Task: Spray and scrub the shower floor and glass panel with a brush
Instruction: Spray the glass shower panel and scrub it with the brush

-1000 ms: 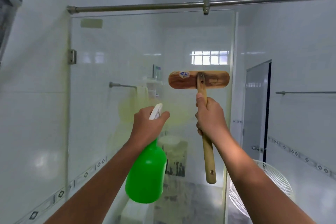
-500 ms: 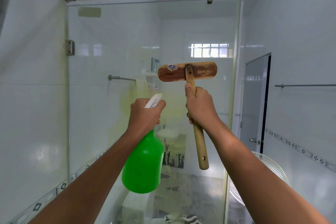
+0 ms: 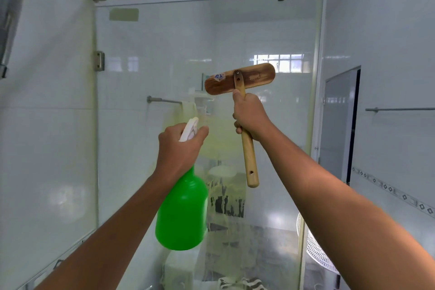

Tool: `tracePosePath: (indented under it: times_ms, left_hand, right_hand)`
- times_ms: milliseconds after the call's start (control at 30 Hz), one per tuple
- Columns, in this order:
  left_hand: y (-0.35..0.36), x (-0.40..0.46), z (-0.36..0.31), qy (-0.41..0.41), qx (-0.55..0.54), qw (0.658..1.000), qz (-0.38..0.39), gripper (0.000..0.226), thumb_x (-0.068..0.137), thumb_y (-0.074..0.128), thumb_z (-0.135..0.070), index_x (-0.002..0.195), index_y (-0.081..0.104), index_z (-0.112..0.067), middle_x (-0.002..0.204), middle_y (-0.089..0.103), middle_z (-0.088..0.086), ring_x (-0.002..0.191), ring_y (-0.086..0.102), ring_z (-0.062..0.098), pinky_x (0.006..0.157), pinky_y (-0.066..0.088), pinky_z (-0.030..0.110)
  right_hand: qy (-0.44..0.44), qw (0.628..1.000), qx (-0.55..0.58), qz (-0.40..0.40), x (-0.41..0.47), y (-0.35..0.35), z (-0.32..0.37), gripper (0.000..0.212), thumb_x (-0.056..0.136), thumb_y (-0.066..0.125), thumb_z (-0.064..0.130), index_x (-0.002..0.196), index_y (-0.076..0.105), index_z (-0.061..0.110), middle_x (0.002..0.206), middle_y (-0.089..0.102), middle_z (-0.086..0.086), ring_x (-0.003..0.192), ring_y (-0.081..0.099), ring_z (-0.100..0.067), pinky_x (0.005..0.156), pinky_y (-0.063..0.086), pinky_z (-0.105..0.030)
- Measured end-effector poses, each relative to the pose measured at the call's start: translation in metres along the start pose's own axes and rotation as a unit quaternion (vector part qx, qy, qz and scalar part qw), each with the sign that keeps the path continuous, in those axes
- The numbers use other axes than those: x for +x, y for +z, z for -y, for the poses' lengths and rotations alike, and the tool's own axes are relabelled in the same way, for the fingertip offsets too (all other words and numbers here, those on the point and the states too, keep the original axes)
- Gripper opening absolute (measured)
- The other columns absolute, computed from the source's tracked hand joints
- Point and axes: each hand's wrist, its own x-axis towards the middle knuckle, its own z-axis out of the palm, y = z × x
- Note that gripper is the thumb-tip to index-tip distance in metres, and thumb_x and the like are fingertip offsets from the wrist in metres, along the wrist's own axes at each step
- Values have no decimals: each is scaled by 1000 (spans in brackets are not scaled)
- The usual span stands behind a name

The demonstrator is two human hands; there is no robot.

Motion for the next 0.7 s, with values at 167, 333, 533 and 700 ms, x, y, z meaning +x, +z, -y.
tracePosePath:
  times_ms: [167, 333, 533, 700]
  left_hand:
    - [-4, 2, 2, 18, 1, 1000, -17, 43, 90, 72, -40, 76, 72, 0, 74, 70, 22, 57, 53, 17, 51, 37, 23]
    - [-9, 3, 7, 8, -1, 1000, -29, 31, 93, 72, -34, 75, 77, -8, 74, 74, 12, 65, 65, 29, 53, 42, 20]
    - [1, -2, 9, 7, 8, 1000, -1, 35, 93, 73, -34, 72, 74, -6, 71, 73, 13, 61, 63, 23, 59, 47, 32]
    - [6, -3, 4, -12, 9, 1000, 5, 33, 94, 71, -32, 72, 75, -7, 70, 73, 9, 58, 58, 15, 49, 40, 12]
  right_hand:
    - [19, 997, -74, 9, -42, 31, -66, 47, 103, 29, 51, 89, 50, 12, 76, 55, -7, 56, 57, -23, 45, 51, -34]
    - [35, 991, -132, 11, -87, 40, -111, 49, 104, 27, 51, 91, 53, 11, 80, 56, -3, 74, 59, -23, 63, 48, -34]
    - [0, 999, -32, -20, -10, 10, -23, 43, 105, 33, 41, 78, 47, 12, 71, 53, -11, 45, 53, -23, 41, 48, -31]
    - [-4, 1000, -4, -20, -2, 7, -10, 45, 105, 31, 44, 77, 46, 13, 66, 48, -5, 46, 50, -20, 40, 49, -32]
